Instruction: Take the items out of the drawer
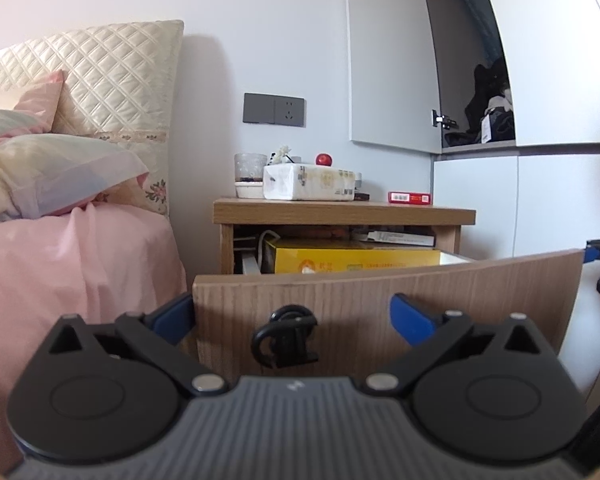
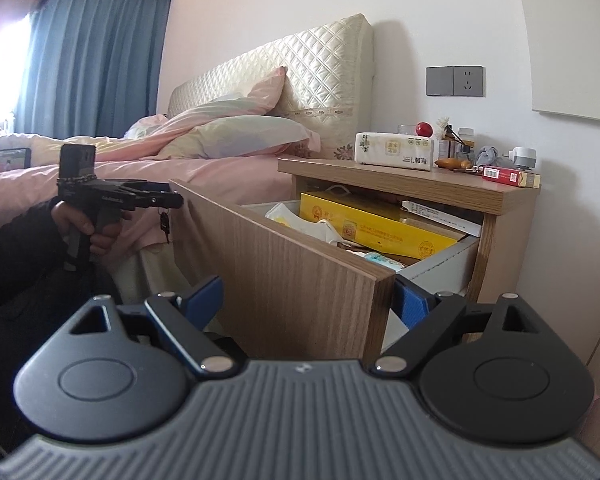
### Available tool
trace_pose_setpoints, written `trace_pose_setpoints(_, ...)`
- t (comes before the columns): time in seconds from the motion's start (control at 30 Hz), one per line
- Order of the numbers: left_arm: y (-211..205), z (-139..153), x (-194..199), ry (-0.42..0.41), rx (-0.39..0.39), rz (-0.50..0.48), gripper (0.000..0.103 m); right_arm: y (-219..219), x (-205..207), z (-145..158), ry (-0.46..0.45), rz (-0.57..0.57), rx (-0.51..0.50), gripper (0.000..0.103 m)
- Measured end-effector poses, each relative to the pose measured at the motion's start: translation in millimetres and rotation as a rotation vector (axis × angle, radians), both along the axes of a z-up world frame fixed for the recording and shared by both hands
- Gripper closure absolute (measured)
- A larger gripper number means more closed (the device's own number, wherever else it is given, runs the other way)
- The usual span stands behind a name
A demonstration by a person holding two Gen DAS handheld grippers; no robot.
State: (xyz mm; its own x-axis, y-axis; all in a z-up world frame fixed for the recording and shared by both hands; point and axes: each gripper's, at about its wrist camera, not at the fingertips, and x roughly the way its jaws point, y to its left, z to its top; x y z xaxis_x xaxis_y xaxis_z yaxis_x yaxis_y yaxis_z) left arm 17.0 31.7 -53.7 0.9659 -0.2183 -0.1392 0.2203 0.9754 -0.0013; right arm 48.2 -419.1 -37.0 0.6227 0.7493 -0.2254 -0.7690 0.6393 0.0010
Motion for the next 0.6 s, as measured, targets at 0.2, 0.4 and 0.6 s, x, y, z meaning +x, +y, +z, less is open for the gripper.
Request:
trace_pose_setpoints(0.2,-2,7,-15,0.007,-0.009,0.025,0.000,5,-14,7,-0.074,-0.097,0.011,0.013)
trace_pose_setpoints(0.4,-9,19,-28,0.016,-0.013,0.074,0.000,0,-27,19,-0.135,-0.208,0.111,0.013)
trace_pose_setpoints(0.6,-22,37,-36,0.005,-0.012,0.099,0.000,11,-29,34,-0.153,-0.251,0.185,0.013)
